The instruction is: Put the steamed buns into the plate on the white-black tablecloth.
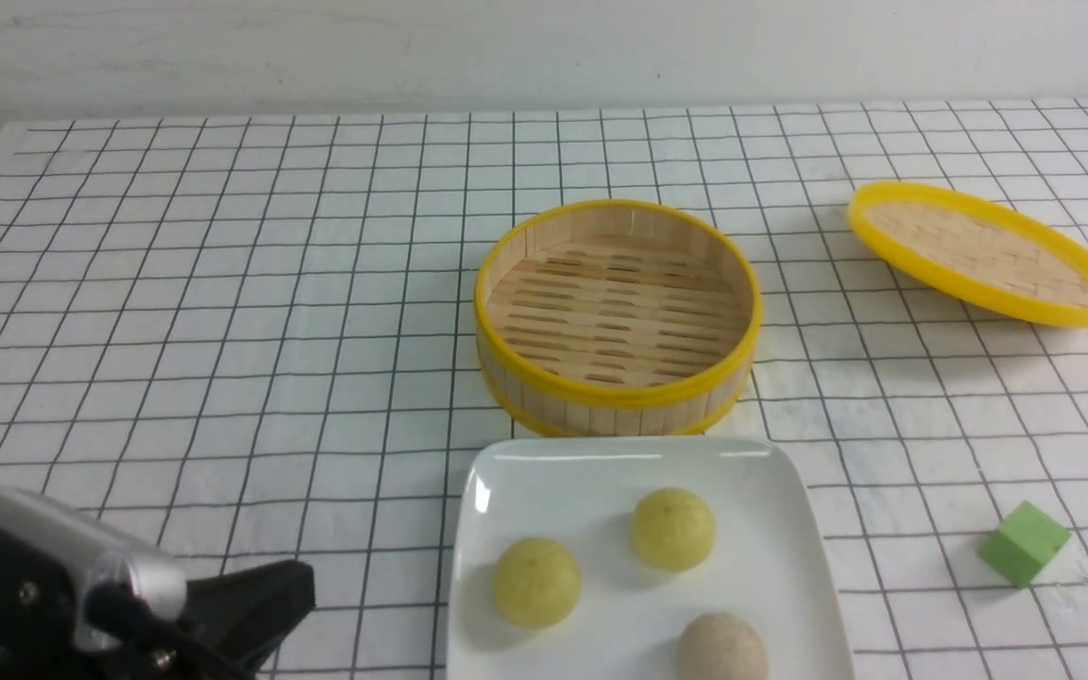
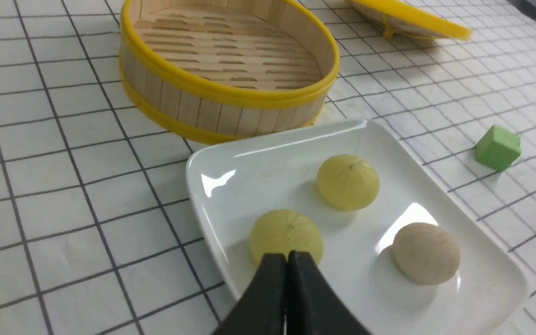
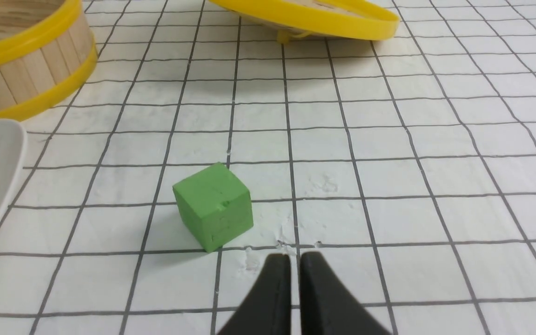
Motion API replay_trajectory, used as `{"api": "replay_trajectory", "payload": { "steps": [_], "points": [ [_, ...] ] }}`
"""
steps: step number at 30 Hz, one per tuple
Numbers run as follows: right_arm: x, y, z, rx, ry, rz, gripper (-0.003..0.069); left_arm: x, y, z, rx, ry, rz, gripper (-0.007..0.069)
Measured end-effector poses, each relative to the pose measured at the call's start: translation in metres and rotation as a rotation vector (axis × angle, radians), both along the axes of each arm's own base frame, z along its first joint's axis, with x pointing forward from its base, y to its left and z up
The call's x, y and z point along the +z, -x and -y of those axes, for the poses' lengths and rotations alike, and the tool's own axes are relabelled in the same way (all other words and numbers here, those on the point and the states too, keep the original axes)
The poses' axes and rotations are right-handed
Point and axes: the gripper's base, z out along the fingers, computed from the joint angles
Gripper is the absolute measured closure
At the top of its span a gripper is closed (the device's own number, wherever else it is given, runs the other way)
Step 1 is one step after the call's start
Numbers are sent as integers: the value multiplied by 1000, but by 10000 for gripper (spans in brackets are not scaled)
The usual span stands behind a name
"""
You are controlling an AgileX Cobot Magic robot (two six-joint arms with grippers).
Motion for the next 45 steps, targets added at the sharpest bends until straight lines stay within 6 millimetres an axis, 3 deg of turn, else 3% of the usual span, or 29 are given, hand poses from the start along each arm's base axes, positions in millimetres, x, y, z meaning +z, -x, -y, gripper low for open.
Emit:
{"api": "replay_trajectory", "payload": {
  "steps": [6, 10, 14, 21, 45],
  "points": [
    [0, 0, 0, 0, 0, 0, 593, -32, 5, -25, 120, -96, 42, 591],
    [0, 0, 0, 0, 0, 0, 585, -54, 11, -52, 356, -134, 95, 588],
    [0, 0, 0, 0, 0, 0, 580, -68, 19, -66, 502, -158, 115, 586],
    [0, 0, 0, 0, 0, 0, 571, -74, 32, -77, 666, -161, 118, 577],
    [0, 0, 0, 0, 0, 0, 537, -75, 33, -78, 678, -166, 113, 554]
  ]
}}
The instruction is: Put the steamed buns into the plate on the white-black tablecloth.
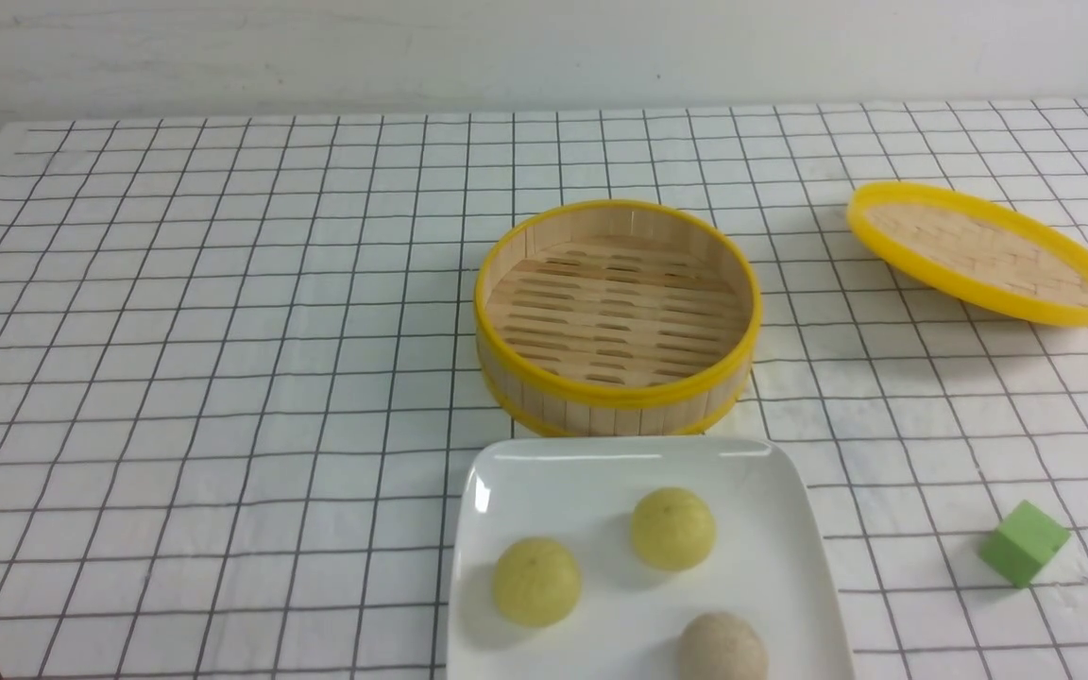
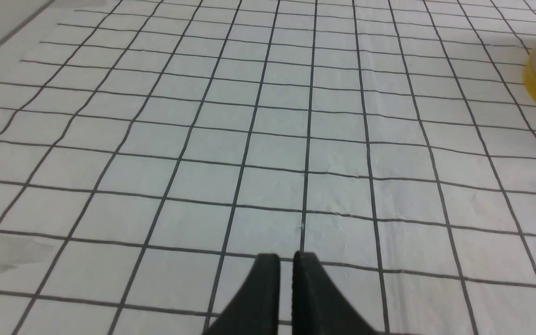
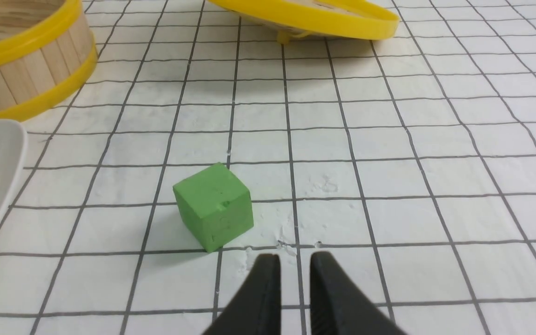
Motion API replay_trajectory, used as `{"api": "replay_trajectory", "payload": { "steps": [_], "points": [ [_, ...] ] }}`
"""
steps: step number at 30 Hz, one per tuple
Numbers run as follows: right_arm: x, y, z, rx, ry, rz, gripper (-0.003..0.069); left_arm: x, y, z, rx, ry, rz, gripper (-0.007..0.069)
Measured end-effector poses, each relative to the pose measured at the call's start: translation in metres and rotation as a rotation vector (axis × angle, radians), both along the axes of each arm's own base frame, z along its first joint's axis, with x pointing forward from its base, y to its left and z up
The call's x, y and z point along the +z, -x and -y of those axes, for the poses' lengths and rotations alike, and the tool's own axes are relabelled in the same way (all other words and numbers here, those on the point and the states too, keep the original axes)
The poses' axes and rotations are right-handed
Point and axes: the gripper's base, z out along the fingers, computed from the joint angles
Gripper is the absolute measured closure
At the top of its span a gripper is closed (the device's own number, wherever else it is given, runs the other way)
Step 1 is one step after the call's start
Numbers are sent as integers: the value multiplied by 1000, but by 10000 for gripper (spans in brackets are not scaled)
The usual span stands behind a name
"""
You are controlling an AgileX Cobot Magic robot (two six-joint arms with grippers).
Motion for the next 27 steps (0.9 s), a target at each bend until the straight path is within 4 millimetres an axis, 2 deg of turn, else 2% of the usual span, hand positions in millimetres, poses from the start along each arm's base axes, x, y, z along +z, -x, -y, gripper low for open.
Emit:
{"api": "replay_trajectory", "payload": {
  "steps": [27],
  "points": [
    [0, 0, 0, 0, 0, 0, 510, 0, 0, 0, 0, -1, -2, 538]
  ]
}}
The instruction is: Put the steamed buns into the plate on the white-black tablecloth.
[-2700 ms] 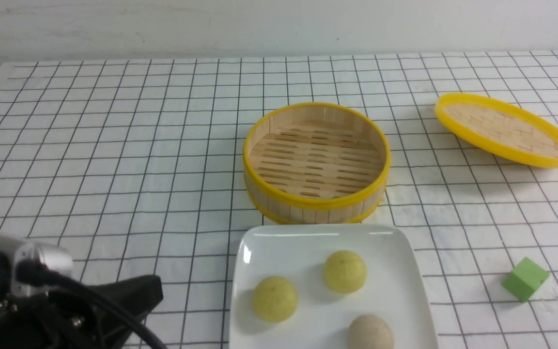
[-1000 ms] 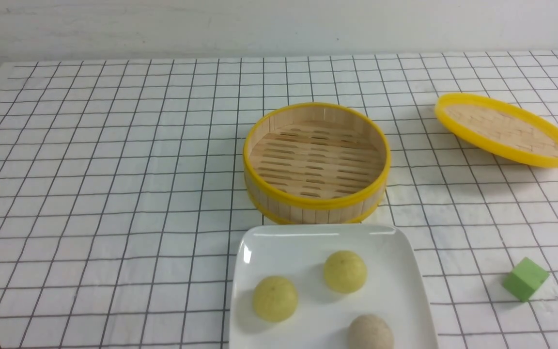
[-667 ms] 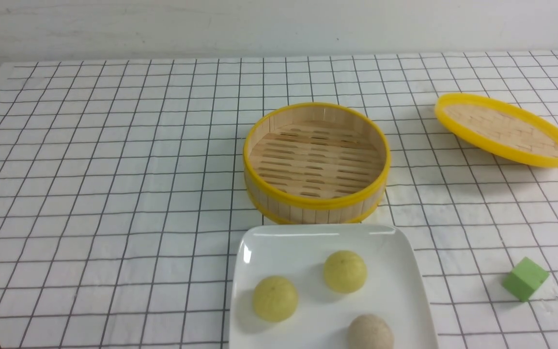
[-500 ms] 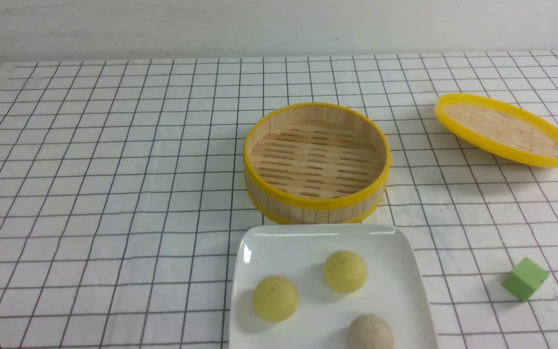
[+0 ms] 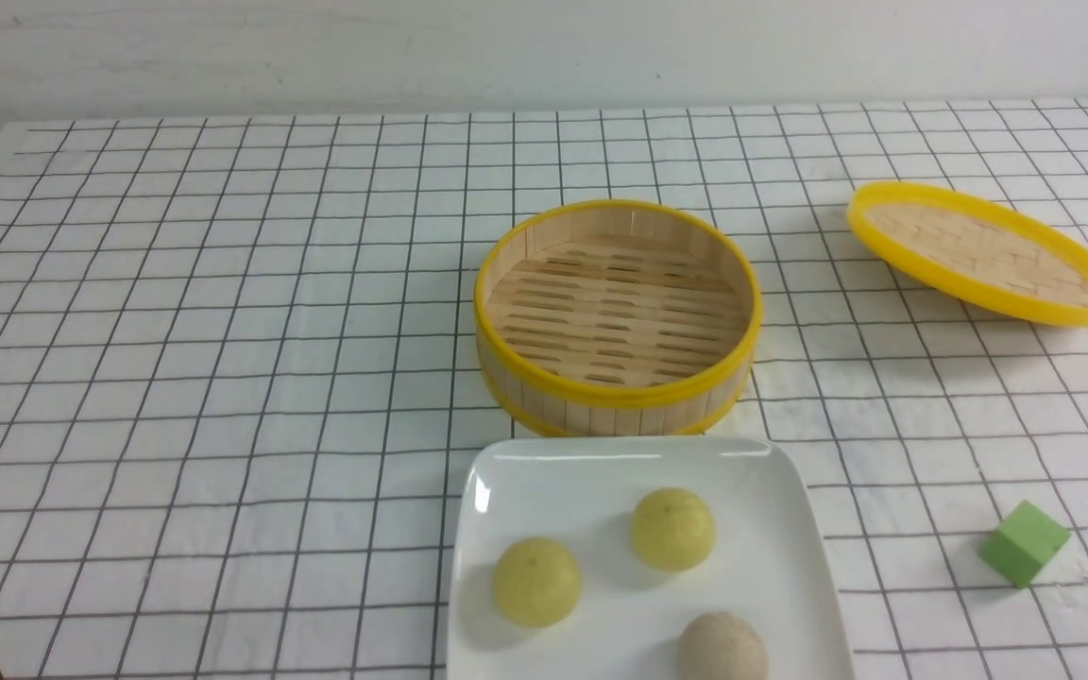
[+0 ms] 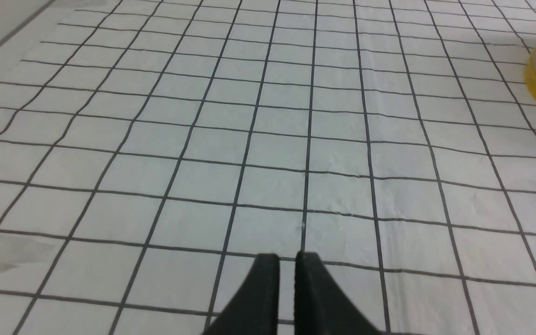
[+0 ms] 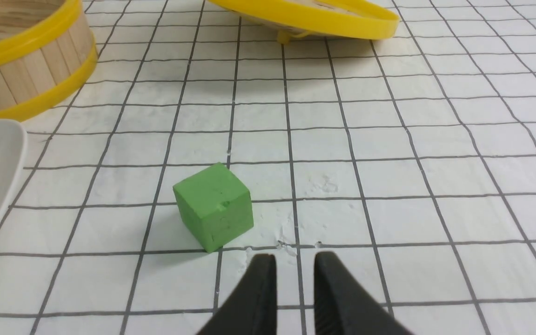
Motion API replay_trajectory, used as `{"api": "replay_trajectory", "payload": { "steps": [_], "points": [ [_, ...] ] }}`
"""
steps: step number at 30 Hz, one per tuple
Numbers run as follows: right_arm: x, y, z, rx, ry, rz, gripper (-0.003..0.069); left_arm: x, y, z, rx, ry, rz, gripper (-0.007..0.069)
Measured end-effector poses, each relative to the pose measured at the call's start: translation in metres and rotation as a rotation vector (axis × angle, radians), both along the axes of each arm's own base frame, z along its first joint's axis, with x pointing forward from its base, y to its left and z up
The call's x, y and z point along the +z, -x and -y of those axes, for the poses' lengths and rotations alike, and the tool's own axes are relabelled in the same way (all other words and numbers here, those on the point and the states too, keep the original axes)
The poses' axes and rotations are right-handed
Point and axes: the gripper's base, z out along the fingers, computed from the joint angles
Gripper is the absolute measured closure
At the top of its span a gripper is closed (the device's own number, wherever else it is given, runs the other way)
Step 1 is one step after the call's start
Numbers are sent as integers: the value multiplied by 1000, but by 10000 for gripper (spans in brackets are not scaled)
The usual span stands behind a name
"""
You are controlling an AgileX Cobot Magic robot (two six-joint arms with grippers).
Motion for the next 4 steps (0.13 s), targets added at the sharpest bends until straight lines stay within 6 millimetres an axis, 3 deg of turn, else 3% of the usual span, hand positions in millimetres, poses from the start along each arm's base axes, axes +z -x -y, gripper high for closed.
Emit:
{"api": "replay_trajectory", "payload": {
  "steps": [4],
  "points": [
    [0, 0, 0, 0, 0, 0, 505, 0, 0, 0, 0, 0, 0, 536]
  ]
}}
